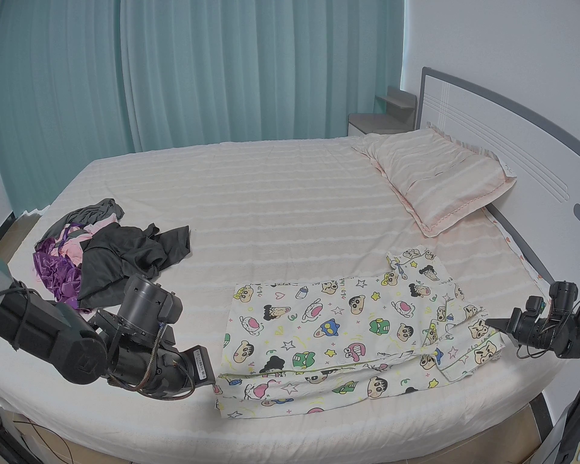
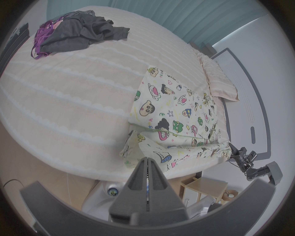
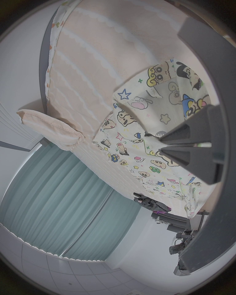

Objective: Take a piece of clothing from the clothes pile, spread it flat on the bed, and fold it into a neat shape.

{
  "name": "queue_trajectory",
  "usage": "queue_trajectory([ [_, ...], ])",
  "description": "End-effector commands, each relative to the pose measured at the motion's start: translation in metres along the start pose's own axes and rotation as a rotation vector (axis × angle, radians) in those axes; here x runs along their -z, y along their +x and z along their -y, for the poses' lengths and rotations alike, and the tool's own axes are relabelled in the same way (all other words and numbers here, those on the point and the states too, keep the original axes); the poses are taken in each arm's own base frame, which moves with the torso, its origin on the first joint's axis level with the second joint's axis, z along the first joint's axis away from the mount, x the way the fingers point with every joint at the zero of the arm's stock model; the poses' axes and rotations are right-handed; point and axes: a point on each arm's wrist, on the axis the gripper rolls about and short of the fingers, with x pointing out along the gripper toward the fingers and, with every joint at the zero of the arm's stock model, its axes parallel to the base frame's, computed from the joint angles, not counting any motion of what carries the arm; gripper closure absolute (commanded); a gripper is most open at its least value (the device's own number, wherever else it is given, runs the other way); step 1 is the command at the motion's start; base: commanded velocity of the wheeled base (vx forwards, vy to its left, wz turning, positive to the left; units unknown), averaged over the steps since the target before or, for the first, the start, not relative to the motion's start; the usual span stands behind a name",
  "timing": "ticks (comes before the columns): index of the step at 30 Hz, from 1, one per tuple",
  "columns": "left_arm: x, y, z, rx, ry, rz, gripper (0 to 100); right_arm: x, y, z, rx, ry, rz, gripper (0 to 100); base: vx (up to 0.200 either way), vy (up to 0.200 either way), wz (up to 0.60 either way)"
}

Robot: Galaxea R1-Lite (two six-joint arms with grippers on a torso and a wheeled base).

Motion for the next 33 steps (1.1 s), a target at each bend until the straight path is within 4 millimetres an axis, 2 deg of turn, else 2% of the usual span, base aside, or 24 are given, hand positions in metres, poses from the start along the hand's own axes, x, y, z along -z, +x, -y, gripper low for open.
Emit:
queue_trajectory([
  [1,0.0,-0.01,0.012,0.017,-0.001,-0.004,100,-0.002,-0.005,-0.006,-0.008,-0.015,0.014,100,0.0,0.0,0.0],
  [8,0.002,-0.01,0.01,-0.057,-0.036,-0.073,100,0.001,-0.006,-0.005,-0.007,-0.012,0.006,100,0.0,0.0,0.0],
  [17,0.003,0.012,0.004,-0.129,-0.058,-0.15,100,-0.001,-0.003,-0.005,-0.01,-0.017,0.007,100,0.0,0.0,0.0],
  [24,-0.011,0.028,0.006,-0.139,-0.127,-0.135,100,-0.001,0.002,-0.001,-0.01,-0.01,-0.003,100,0.0,0.0,0.0],
  [30,-0.034,0.044,0.004,-0.106,-0.183,-0.058,100,-0.008,0.01,0.004,-0.006,-0.019,0.01,100,0.0,0.0,0.0],
  [33,-0.036,0.05,0.003,-0.111,-0.187,-0.058,100,-0.009,0.013,0.006,-0.005,-0.018,0.008,100,0.0,0.0,0.0],
])
